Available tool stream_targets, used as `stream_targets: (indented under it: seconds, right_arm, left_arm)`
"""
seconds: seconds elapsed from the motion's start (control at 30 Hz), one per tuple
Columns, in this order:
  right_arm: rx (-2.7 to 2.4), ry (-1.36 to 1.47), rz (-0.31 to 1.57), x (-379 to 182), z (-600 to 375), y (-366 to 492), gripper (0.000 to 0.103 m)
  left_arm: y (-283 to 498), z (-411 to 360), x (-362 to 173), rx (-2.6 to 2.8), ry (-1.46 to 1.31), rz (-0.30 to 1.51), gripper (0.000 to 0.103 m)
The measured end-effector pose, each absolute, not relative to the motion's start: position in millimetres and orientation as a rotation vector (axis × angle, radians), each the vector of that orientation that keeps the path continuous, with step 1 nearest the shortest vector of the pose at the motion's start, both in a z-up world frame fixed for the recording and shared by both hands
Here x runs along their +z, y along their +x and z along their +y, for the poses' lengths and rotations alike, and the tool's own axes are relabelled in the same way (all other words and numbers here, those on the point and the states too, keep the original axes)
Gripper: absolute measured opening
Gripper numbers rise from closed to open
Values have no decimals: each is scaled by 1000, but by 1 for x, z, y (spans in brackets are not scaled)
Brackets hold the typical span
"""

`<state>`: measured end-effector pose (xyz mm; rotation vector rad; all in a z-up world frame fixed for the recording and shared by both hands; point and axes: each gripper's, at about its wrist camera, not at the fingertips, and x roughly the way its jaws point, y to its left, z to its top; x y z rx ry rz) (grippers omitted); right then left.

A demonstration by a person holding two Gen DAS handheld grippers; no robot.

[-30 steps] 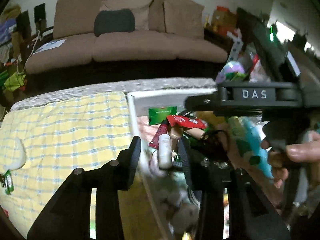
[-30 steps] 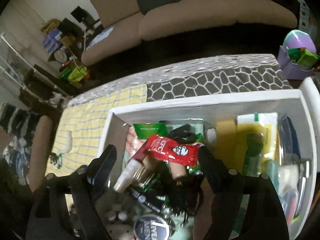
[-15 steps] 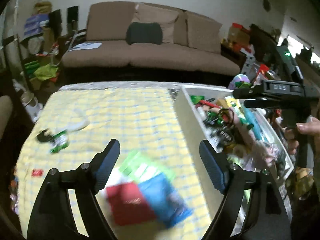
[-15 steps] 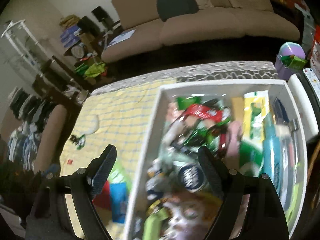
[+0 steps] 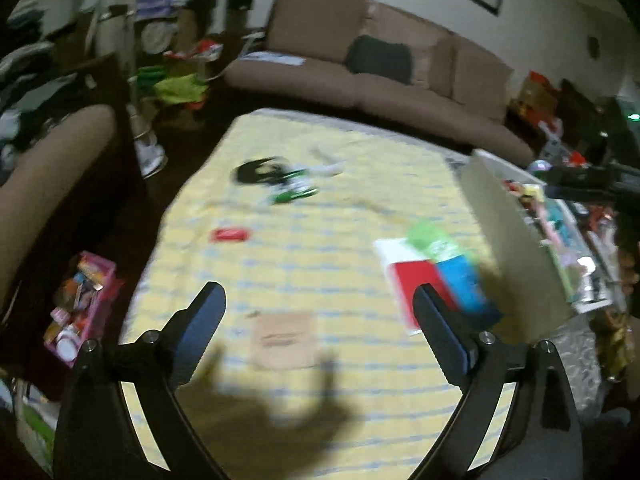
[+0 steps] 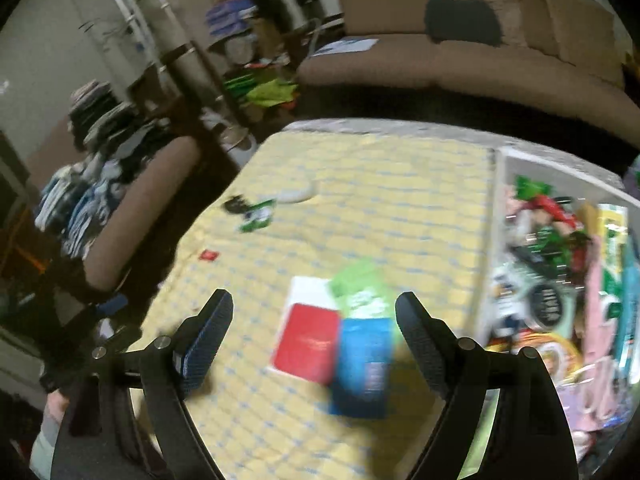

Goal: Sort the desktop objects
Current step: 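Grasp the brown disposable-gloves packet with the left gripper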

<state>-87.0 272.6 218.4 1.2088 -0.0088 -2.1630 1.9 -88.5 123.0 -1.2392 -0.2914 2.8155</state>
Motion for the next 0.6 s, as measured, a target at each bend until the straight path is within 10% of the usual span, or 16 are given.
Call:
stream_targets:
  seconds: [0.6]
  right_arm:
    - [-2010, 1288, 27, 125, 166, -59, 85]
  left_arm:
    - [-26, -68, 16, 2784, -1419, -101, 90]
